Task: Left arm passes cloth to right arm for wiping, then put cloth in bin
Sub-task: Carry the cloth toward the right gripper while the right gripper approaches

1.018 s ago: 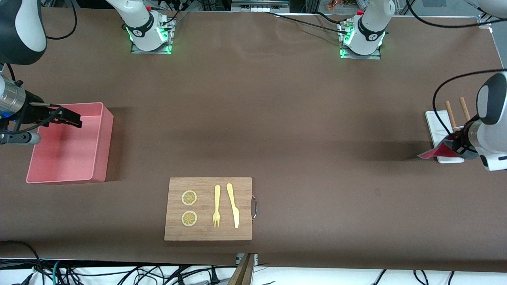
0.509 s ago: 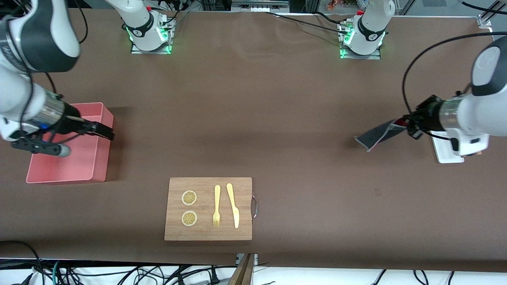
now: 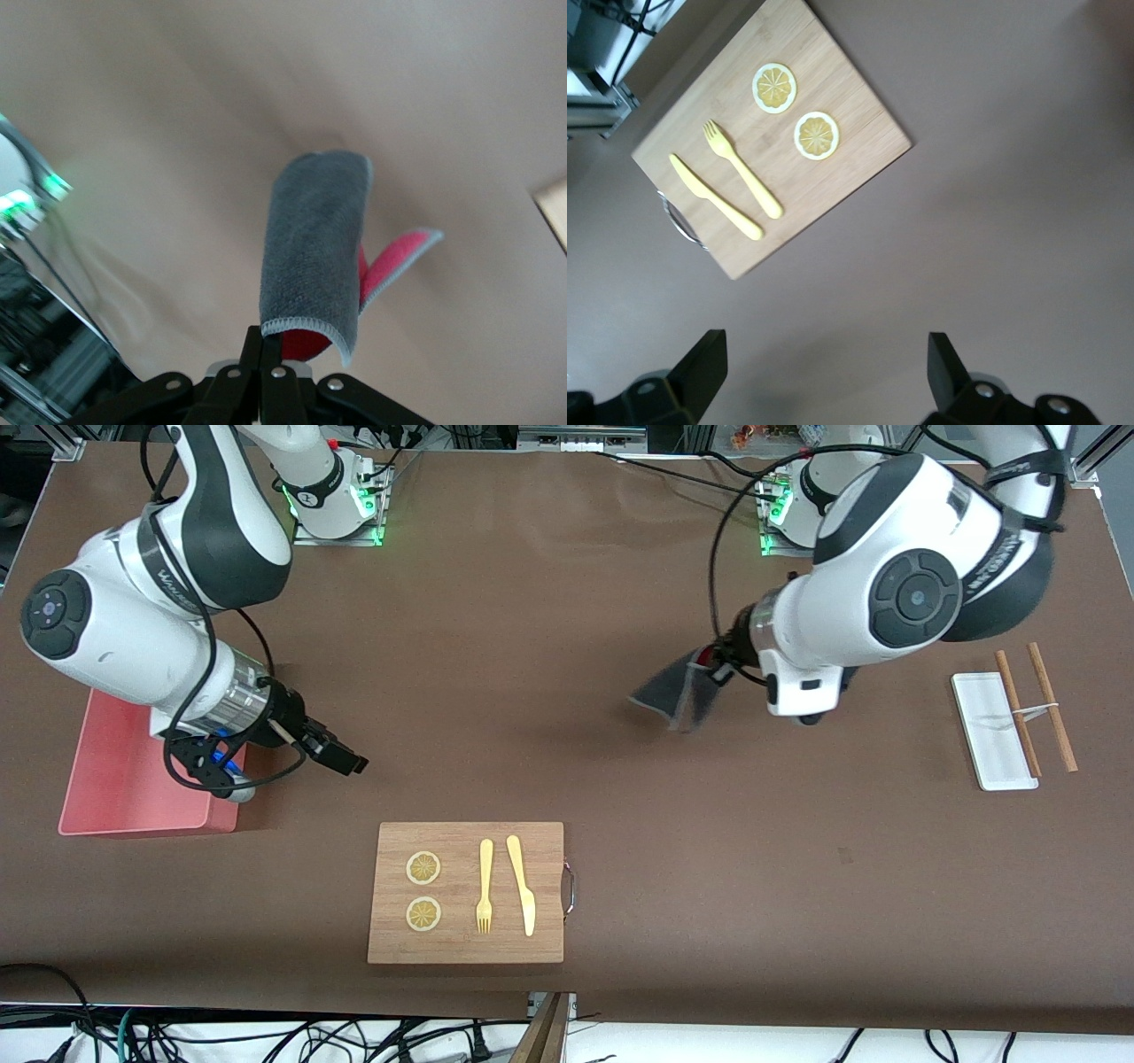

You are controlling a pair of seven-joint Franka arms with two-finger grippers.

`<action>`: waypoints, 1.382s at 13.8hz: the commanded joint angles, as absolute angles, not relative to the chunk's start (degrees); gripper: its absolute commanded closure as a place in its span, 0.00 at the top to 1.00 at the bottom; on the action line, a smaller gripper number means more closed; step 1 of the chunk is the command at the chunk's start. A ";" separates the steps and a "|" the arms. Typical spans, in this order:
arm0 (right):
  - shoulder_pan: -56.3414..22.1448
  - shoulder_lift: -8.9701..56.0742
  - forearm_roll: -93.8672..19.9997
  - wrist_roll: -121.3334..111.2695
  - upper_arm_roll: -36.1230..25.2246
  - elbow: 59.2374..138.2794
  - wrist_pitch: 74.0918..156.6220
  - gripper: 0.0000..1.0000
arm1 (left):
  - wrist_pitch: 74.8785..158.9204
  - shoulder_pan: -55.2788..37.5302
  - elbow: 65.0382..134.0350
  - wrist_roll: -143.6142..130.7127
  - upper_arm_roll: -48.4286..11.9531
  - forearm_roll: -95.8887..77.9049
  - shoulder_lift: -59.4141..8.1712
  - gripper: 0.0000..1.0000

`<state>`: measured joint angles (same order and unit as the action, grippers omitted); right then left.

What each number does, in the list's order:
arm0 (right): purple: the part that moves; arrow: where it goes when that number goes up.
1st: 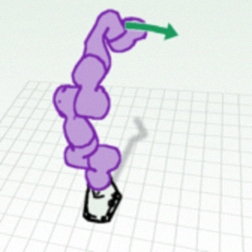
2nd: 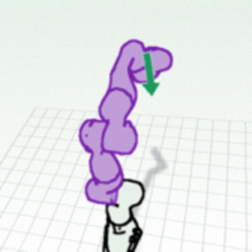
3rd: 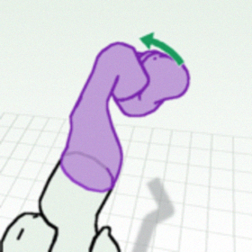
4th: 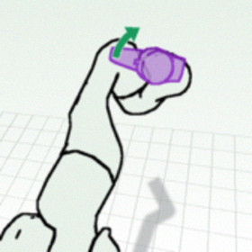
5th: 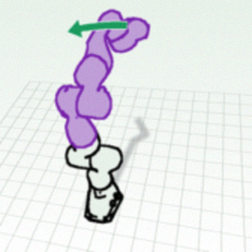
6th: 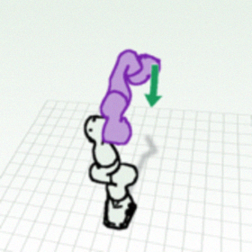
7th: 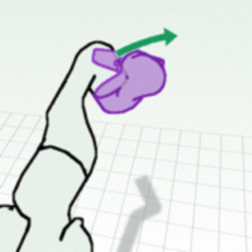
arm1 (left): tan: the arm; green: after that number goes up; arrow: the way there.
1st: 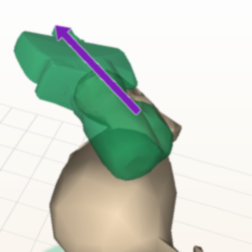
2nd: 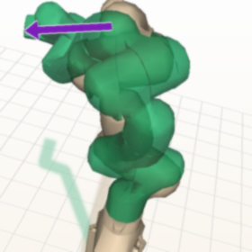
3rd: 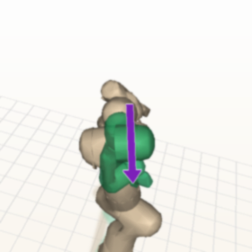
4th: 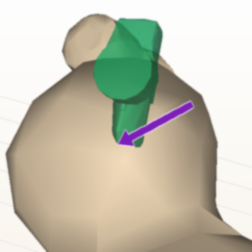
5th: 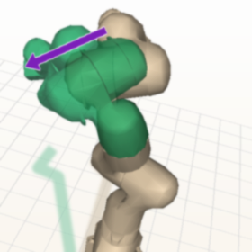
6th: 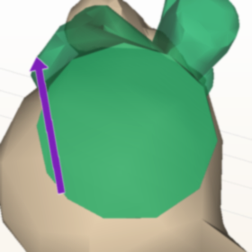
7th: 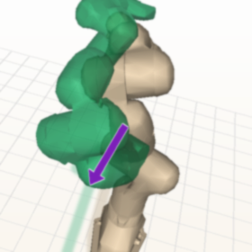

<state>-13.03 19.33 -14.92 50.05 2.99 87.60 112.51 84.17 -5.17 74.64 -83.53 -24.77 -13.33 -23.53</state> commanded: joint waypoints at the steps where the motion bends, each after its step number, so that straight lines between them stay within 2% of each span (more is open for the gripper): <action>1: -15.02 21.00 -18.01 57.98 2.64 86.49 114.69 1.00 | 90.50 -6.32 73.48 -84.37 -24.43 -20.19 -24.61 0.00; 5: -18.36 23.37 -23.64 67.92 2.64 86.48 121.10 1.00 | 101.13 -11.76 73.48 -85.69 -24.43 -23.81 -25.22 0.00; 9: -21.97 25.92 -23.73 73.82 2.64 86.48 122.70 1.00 | 109.05 -12.04 73.39 -80.97 -24.52 -31.18 -25.66 0.00; 12: -24.07 27.68 -24.87 76.54 2.64 86.57 124.45 1.00 | 110.04 -11.51 73.39 -72.09 -24.35 -38.66 -27.15 0.00; 19: -27.24 29.88 -28.99 78.22 2.81 87.01 123.66 1.00 | 112.59 -11.60 73.39 -68.38 -24.43 -42.19 -27.33 0.00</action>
<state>-26.42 29.06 -26.92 77.06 3.02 87.62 123.87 112.19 -11.68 74.54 -70.04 -24.21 -40.57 -26.76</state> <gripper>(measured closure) 0.000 0.987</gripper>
